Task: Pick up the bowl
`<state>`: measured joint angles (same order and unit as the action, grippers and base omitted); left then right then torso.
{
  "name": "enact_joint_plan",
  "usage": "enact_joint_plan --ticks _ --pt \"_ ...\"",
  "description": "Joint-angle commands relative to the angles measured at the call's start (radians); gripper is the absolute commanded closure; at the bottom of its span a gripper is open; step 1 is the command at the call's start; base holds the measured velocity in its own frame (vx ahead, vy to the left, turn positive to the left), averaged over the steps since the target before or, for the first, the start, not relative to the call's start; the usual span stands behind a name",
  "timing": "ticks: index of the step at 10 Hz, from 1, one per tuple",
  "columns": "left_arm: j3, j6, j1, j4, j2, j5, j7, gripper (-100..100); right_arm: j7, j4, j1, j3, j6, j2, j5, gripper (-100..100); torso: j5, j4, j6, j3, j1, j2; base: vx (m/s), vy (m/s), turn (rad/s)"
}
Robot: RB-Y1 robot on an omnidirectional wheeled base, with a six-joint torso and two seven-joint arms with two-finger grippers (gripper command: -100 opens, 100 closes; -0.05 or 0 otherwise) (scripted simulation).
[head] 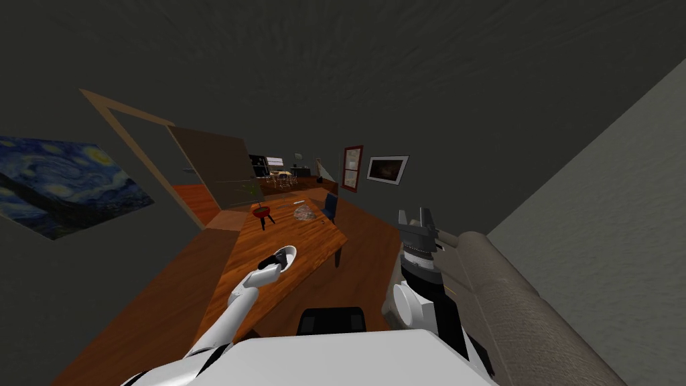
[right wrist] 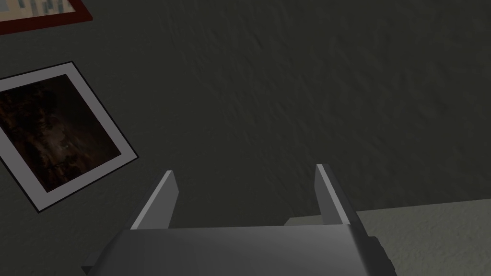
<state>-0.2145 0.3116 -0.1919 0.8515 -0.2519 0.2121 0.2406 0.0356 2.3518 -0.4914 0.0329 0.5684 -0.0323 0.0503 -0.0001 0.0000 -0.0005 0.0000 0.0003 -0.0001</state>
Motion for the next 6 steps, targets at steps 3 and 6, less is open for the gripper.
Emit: enact_joint_plan --ticks 3,6 --pt "-0.009 0.040 -0.032 -0.082 -0.003 0.018 0.000 -100 0.000 0.000 0.000 0.000 0.000 0.000 0.000 0 0.000 0.000 0.000 0.000 0.000 0.000 0.001 0.006 -0.016" --pt "-0.020 0.087 -0.066 -0.163 -0.008 0.039 0.000 -100 0.000 0.000 0.000 0.000 0.000 0.000 0.000 0 0.000 0.000 0.000 0.000 0.000 0.000 0.003 0.007 -0.019"
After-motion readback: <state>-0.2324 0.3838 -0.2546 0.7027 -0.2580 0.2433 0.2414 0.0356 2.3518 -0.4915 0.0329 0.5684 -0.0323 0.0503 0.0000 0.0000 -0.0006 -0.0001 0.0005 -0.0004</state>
